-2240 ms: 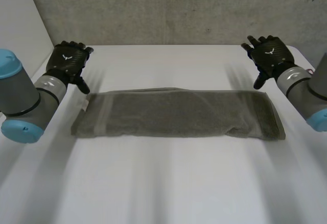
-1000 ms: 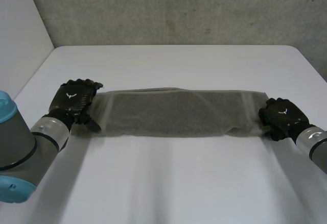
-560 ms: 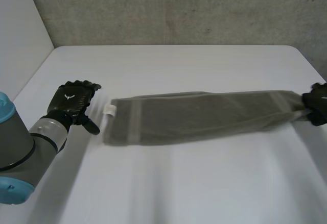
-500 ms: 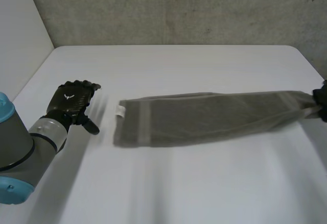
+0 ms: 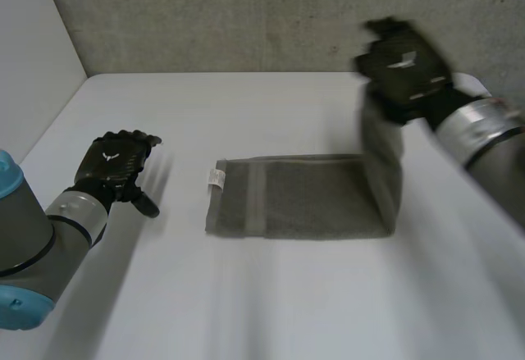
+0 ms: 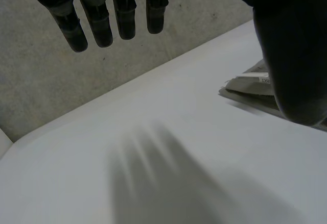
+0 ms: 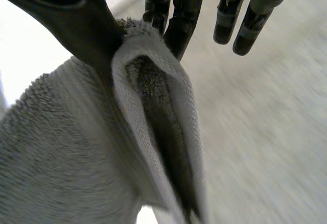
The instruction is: Fold the towel.
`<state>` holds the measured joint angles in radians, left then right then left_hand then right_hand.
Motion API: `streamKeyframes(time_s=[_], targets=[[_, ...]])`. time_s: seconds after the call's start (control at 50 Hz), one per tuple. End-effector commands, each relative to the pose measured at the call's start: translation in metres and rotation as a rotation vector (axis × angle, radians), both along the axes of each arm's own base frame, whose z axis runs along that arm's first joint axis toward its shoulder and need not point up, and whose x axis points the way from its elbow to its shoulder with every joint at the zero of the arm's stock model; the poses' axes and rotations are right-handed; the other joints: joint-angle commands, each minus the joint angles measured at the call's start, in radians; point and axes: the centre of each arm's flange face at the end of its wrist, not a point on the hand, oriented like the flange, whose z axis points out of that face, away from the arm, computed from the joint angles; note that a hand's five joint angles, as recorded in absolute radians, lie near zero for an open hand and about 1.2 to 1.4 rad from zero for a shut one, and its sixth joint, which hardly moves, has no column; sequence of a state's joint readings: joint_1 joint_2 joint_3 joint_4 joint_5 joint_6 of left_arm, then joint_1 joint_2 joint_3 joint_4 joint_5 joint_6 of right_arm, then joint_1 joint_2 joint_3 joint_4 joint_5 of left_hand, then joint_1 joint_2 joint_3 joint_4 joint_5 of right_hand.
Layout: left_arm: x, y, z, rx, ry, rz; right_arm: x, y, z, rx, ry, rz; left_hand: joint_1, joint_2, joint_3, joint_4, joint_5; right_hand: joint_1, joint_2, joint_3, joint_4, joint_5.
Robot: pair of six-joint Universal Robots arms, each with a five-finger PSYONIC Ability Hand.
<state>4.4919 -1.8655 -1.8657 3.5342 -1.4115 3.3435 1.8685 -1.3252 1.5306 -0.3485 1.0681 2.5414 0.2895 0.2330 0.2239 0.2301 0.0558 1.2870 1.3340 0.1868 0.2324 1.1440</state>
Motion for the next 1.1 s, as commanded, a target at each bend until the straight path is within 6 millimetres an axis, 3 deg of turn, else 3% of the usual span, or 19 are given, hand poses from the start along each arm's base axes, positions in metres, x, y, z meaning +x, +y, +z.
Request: streamKeyframes(time_s=[0.02,0.12,0.14,0.16,0.18,0.2,0.32,0.42,0.46,0.5,0.58,0.66,0.72,0.76,0.88,0.94,0.98,1.06,1.1], targets=[[0.000,0.001,-0.001,0.004,-0.001,-0.001,0.086,0.061,-0.043,0.055,0.025,0.208,-0.079,-0.022,-0.049,-0.056,-0.020,0.109,0.062,-0.012,-0.058,0.078],[0.000,0.001,-0.001,0.005,-0.002,-0.001,0.117,0.084,-0.074,0.093,0.067,0.259,-0.079,-0.022,-0.049,-0.056,-0.020,0.109,0.062,-0.012,-0.058,0.078],[0.000,0.001,-0.001,0.005,-0.002,-0.001,0.124,0.089,-0.085,0.110,0.086,0.266,-0.076,-0.020,-0.049,-0.056,-0.017,-0.099,-0.146,-0.012,-0.058,-0.131],[0.000,0.001,-0.001,0.005,-0.002,-0.001,0.124,0.089,-0.085,0.110,0.086,0.266,-0.076,-0.019,-0.049,-0.056,-0.017,-0.101,-0.148,-0.012,-0.058,-0.133],[0.000,0.001,-0.001,0.005,-0.002,-0.001,0.129,0.092,-0.094,0.124,0.104,0.263,-0.076,-0.019,-0.049,-0.056,-0.017,-0.886,-0.933,-0.012,-0.058,-0.917],[0.000,0.001,-0.001,0.005,-0.002,-0.001,0.131,0.095,-0.102,0.140,0.125,0.252,-0.076,-0.019,-0.049,-0.056,-0.017,-1.283,-1.330,-0.012,-0.058,-1.144],[0.001,0.002,-0.002,0.007,-0.002,0.001,0.124,0.093,-0.105,0.171,0.165,0.199,-0.076,-0.019,-0.049,-0.056,-0.017,-1.287,-1.334,-0.012,-0.058,-1.144],[-0.003,0.002,0.002,-0.007,0.001,-0.010,0.105,0.096,-0.085,0.212,0.177,0.158,-0.079,-0.022,-0.049,-0.056,-0.020,-1.287,-1.334,-0.012,-0.058,-1.144],[-0.004,0.002,0.004,-0.014,0.003,-0.015,0.093,0.094,-0.078,0.233,0.184,0.134,-0.076,-0.019,-0.049,-0.056,-0.017,-1.287,-1.334,-0.012,-0.058,-1.144],[-0.009,0.004,0.011,-0.036,0.010,-0.030,0.056,0.078,-0.072,0.297,0.199,0.040,-0.076,-0.019,-0.049,-0.056,-0.017,-1.287,-1.334,-0.012,-0.058,-1.144],[-0.026,0.013,0.019,-0.057,0.018,-0.084,0.035,0.075,-0.075,0.355,0.193,-0.009,-0.079,-0.022,-0.049,-0.056,-0.020,-1.287,-1.334,-0.012,-0.058,-1.144],[-0.052,0.032,0.027,-0.078,0.032,-0.177,0.011,0.069,-0.092,0.448,0.189,-0.061,-0.076,-0.019,-0.049,-0.056,-0.017,-1.287,-1.334,-0.012,-0.058,-1.144],[-0.060,0.038,0.029,-0.079,0.043,-0.204,-0.003,0.065,-0.103,0.497,0.190,-0.081,-0.076,-0.019,-0.049,-0.056,-0.017,-1.287,-1.334,-0.012,-0.058,-1.144],[-0.077,0.054,0.034,-0.065,0.083,-0.263,-0.008,0.064,-0.108,0.517,0.191,-0.089,-0.076,-0.019,-0.049,-0.056,-0.017,-1.287,-1.334,-0.012,-0.058,-1.144],[-0.104,0.085,0.037,0.018,0.165,-0.348,-0.017,0.058,-0.121,0.514,0.161,-0.119,-0.067,-0.011,-0.049,-0.056,-0.008,-1.270,-1.317,-0.012,-0.058,-1.144],[-0.109,0.091,0.032,0.045,0.169,-0.363,-0.015,0.053,-0.123,0.498,0.103,-0.125,-0.067,-0.011,-0.049,-0.056,-0.008,-1.191,-1.238,-0.012,-0.058,-1.144],[-0.118,0.097,0.019,0.081,0.156,-0.381,-0.014,0.051,-0.125,0.501,0.076,-0.125,-0.038,0.019,-0.049,-0.056,0.021,-1.118,-1.165,-0.012,-0.058,-1.144],[-0.125,0.099,0.009,0.092,0.143,-0.367,-0.013,0.047,-0.126,0.509,0.034,-0.125,-0.017,0.039,-0.049,-0.056,0.042,-0.950,-0.997,-0.012,-0.058,-0.981],[-0.126,0.094,-0.003,0.104,0.124,-0.322,-0.011,0.046,-0.127,0.501,0.020,-0.127,-0.003,0.054,-0.049,-0.056,0.056,-0.725,-0.772,-0.012,-0.058,-0.756]])
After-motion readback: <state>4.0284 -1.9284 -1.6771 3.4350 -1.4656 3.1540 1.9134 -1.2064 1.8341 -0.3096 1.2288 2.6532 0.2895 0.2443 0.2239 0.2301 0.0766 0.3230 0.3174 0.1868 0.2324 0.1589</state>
